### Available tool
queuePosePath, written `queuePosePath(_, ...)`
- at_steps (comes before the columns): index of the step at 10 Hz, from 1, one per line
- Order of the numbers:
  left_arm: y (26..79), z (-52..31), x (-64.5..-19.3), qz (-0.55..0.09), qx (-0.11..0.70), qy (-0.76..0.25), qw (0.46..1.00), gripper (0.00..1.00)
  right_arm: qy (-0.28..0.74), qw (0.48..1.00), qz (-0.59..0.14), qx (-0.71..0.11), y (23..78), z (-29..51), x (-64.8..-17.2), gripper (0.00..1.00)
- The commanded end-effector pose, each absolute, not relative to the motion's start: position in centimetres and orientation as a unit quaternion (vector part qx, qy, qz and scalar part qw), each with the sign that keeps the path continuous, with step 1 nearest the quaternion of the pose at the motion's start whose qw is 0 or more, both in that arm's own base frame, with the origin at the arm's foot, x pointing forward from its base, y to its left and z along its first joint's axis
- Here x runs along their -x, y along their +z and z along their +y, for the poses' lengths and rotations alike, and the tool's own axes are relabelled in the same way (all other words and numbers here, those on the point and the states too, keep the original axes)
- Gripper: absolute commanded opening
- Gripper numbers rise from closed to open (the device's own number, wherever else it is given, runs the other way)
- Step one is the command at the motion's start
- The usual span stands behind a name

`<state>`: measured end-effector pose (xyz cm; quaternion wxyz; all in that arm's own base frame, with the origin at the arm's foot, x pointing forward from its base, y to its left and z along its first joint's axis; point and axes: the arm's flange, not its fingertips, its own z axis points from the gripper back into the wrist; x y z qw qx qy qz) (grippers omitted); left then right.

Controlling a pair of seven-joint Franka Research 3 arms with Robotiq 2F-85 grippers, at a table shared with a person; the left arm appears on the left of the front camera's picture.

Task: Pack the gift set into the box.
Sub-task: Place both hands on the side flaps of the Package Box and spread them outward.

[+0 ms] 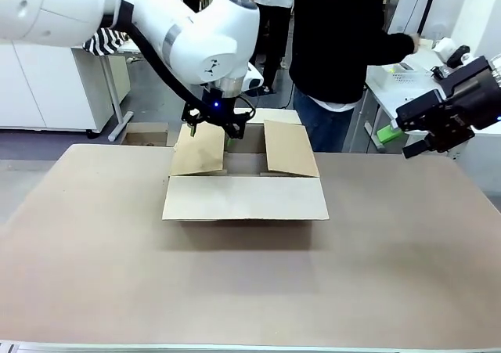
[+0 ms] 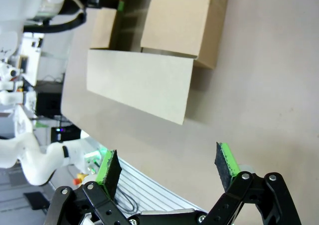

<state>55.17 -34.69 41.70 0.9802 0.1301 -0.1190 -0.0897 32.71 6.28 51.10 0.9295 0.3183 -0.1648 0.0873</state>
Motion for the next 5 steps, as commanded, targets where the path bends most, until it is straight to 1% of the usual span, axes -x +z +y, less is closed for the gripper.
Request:
queuePosePath(1,41.3,-35.01,-55.16,-0.122,-0.165,-0.074,0.976,1.0,0.097,0.926,-0.172,-0.322,51.04,6.25,-33.03,1.0)
queuePosePath(5,40.55,-34.97,-55.21,-0.114,-0.188,-0.074,0.973,1.0,0.097,0.926,-0.172,-0.322,51.04,6.25,-33.03,1.0)
